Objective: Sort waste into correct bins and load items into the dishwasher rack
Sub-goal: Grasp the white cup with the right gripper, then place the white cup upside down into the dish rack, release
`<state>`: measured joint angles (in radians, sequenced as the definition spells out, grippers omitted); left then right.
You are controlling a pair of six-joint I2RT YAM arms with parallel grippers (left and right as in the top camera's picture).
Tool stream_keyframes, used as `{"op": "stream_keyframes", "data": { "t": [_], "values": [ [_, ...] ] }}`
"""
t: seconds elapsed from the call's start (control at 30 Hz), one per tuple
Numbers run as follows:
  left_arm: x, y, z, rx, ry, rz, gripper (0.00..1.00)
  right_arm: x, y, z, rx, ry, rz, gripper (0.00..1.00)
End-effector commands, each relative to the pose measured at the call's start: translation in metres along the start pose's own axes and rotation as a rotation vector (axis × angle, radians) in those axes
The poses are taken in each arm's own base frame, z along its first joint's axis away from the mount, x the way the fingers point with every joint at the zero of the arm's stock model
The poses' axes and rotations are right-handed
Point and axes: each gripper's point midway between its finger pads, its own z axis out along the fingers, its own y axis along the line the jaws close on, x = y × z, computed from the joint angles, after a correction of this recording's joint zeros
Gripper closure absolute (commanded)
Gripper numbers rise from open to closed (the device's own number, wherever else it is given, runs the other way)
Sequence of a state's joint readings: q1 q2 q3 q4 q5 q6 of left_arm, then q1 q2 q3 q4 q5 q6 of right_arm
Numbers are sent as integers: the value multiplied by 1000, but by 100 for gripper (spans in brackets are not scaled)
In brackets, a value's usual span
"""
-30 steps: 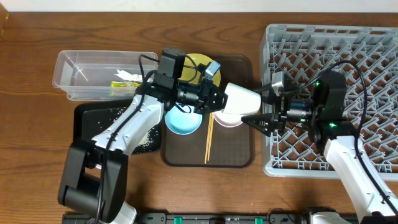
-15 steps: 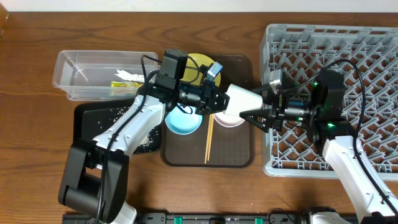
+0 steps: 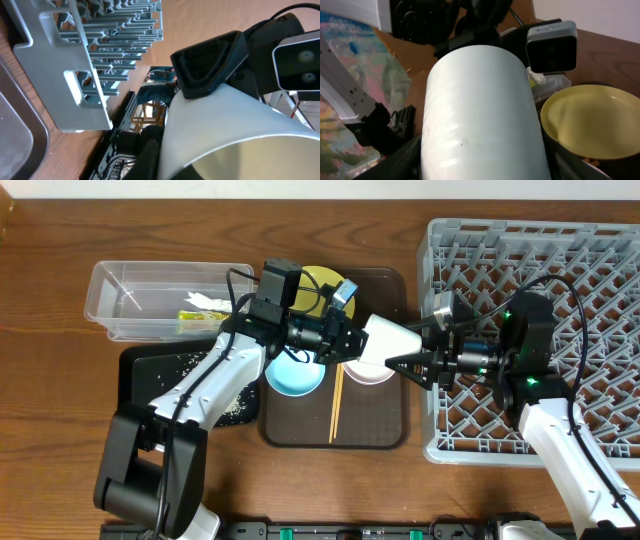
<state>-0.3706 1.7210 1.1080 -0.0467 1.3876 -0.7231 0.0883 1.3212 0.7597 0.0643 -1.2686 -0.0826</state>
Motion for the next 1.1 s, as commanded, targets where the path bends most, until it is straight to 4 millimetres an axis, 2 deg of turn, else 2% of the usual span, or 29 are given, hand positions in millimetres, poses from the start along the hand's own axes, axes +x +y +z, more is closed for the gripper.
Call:
{"op": "stream_keyframes", "data": {
  "t": [0.0,0.07,0.17,0.2,0.27,0.33,0.37,0.43,0.57,0.77,0.93,1.0,1.07],
  "values": [
    [-4,-3,-1,-3,-14,41,83,-2,-1,3,8,8,4,46],
    [-11,4,-2,-39,-48,105,73,3,-7,3,49,22,32,47],
    [-26,33,-10,-193,-149,131,65,16,-28,0,175,61,93,50],
    [-32,49,-16,-276,-192,125,64,22,-36,-2,231,80,116,53],
    [-40,77,-32,-434,-258,121,60,33,-52,-9,334,115,154,60],
    [-42,88,-44,-514,-283,140,59,38,-59,-13,390,134,170,69],
    [-43,91,-51,-552,-295,150,58,39,-62,-15,419,144,177,77],
    [-42,98,-72,-658,-331,157,56,40,-66,-23,489,166,190,85],
    [-32,97,-110,-827,-388,159,55,30,-69,-45,642,207,201,99],
    [-7,85,-163,-1046,-484,118,55,3,-64,-104,948,267,279,99],
    [4,73,-183,-1123,-537,120,56,2,-59,-158,1172,295,443,99],
    [5,67,-185,-1127,-553,133,56,6,-56,-182,1264,303,509,99],
    [5,64,-186,-1125,-559,139,56,9,-54,-198,1313,310,549,99]
  ]
}}
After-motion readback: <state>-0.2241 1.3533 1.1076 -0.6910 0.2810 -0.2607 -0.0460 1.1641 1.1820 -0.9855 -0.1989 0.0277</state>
